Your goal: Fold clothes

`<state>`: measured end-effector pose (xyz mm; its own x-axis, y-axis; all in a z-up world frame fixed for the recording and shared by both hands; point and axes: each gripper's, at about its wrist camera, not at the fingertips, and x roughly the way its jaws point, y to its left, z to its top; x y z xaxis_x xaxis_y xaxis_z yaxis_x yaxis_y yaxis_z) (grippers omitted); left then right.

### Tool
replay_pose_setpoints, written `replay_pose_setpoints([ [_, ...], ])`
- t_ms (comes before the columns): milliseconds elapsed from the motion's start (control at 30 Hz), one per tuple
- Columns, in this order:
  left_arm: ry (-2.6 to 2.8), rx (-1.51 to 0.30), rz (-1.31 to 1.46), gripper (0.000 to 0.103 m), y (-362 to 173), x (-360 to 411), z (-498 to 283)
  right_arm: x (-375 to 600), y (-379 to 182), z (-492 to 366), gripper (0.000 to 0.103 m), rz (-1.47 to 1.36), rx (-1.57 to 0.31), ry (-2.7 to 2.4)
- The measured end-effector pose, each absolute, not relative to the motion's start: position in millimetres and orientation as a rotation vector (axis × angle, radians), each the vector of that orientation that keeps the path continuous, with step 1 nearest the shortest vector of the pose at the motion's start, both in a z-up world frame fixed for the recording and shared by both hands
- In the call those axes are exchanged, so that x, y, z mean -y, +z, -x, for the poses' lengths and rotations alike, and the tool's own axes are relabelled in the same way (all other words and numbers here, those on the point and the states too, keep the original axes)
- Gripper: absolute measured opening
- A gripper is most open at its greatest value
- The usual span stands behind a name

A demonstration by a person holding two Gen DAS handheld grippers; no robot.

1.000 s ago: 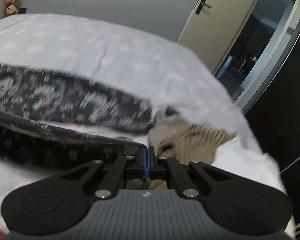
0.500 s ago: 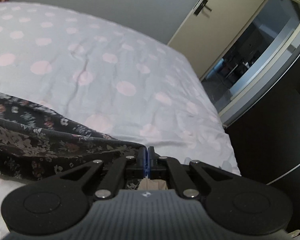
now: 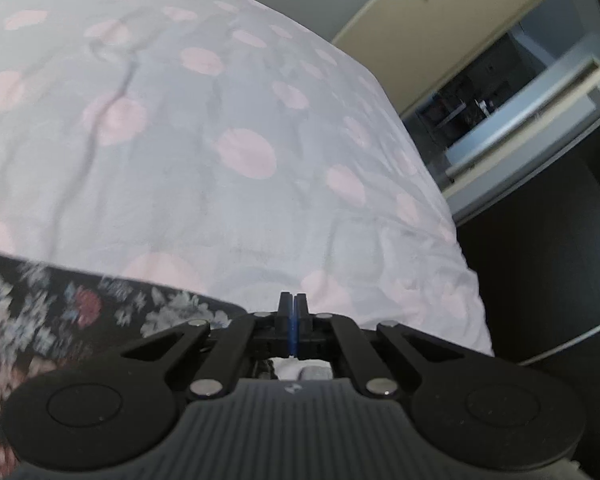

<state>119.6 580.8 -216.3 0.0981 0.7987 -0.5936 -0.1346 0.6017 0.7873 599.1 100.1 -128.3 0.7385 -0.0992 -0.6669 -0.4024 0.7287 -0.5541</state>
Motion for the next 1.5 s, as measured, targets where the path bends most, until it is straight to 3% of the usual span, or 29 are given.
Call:
replay_pose_setpoints([
  [133,0.775,-1.284,-0.643,0.005,-226.7,-579.9,-116.5,-94.4,-132.5,-599.3,0.001,0.666,-0.737,0.243],
  [233,0.807,-1.239,-0.625,0.015,-220.9,-577.9,-110.8,-78.2,-123.9,-599.9,0.005,0.579,-0.731,0.234],
  [300,0.853,-1.184,-0.593,0.016,-208.3,-575.4,-107.0,-64.0,-114.2,-600.0,0.012,0.507,-0.724,0.215],
  [367,0.884,-1.127,-0.541,0.031,-191.5,-573.2,-98.4,-44.8,-102.3,-598.5,0.025,0.431,-0.721,0.211],
  [433,0.902,-1.087,-0.487,0.036,-175.7,-567.8,-87.6,-27.8,-95.5,-596.0,0.029,0.351,-0.729,0.212],
  [600,0.904,-1.046,-0.382,0.036,-158.3,-537.3,-57.0,-2.9,-109.0,-582.3,0.039,0.225,-0.829,0.281],
  [867,0.963,-0.993,-0.115,0.036,-151.9,-494.0,-6.4,-3.6,-151.7,-574.7,0.037,0.215,-0.877,0.315],
  [1267,1.062,-0.958,0.292,0.036,-184.2,-466.0,41.4,34.7,-158.3,-562.9,0.033,0.055,-0.972,0.313],
  [1300,1.070,-0.955,0.315,0.036,-186.7,-464.7,44.7,36.0,-159.9,-562.6,0.029,0.031,-0.970,0.300],
  [1333,1.072,-0.957,0.344,0.036,-189.4,-464.0,47.9,37.2,-161.5,-562.3,0.018,0.007,-0.967,0.288],
  [1400,1.065,-0.962,0.398,0.036,-192.2,-464.6,54.6,33.6,-158.7,-560.7,0.011,-0.002,-0.954,0.287],
  [1500,1.071,-0.947,0.419,0.036,-189.5,-464.0,64.2,21.5,-138.3,-549.1,0.010,0.069,-0.862,0.311],
])
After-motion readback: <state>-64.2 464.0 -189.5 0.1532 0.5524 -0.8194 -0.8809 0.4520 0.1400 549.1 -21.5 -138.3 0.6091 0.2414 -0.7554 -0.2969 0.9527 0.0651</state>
